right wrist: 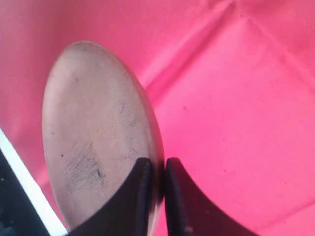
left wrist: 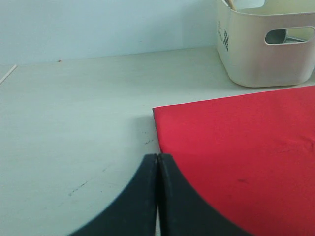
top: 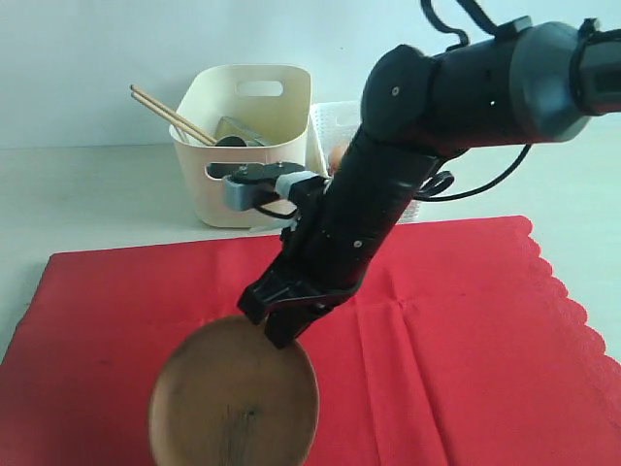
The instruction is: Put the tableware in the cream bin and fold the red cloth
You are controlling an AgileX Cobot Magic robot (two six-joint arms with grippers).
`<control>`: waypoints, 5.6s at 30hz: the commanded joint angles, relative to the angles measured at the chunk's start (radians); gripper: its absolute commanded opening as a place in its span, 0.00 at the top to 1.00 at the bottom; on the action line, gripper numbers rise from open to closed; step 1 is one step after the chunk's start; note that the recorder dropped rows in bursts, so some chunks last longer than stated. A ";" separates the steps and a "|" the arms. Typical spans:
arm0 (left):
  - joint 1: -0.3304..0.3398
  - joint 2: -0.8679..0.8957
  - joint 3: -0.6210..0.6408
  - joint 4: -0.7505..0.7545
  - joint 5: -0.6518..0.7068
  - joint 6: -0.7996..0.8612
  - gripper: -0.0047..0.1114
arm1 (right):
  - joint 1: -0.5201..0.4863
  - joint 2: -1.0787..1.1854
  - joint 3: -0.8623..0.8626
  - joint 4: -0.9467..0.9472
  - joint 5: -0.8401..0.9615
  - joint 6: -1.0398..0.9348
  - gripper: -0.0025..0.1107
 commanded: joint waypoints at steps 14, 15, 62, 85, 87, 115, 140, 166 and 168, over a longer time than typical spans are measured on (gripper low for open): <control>-0.005 -0.006 0.003 0.003 -0.008 0.000 0.96 | -0.278 -0.085 -0.071 0.301 0.122 -0.276 0.98; -0.005 -0.006 0.003 0.003 -0.008 0.000 0.96 | -0.292 -0.085 -0.099 0.311 0.129 -0.276 0.98; -0.005 -0.006 0.003 0.003 -0.008 0.000 0.96 | -0.402 0.579 -1.049 0.412 -0.120 -0.048 0.98; -0.005 -0.006 0.003 0.003 -0.008 0.000 0.96 | -0.402 0.575 -1.049 0.370 -0.023 -0.039 0.67; -0.005 -0.006 0.003 0.003 -0.008 0.000 0.96 | -0.402 0.556 -1.049 0.370 -0.002 -0.035 0.67; -0.005 -0.006 0.003 0.003 -0.008 0.000 0.96 | -0.402 0.156 -0.762 0.101 0.264 0.134 0.98; -0.005 -0.006 0.003 0.003 -0.008 0.000 0.96 | -0.402 -0.884 0.367 -0.390 -0.112 0.273 0.98; -0.071 -0.006 0.003 0.003 -0.008 0.000 0.96 | -0.402 -1.116 0.591 -0.364 -0.312 0.285 0.98; -0.080 -0.006 0.003 0.003 -0.006 0.000 0.96 | -0.402 -1.138 0.595 -0.364 -0.316 0.285 0.98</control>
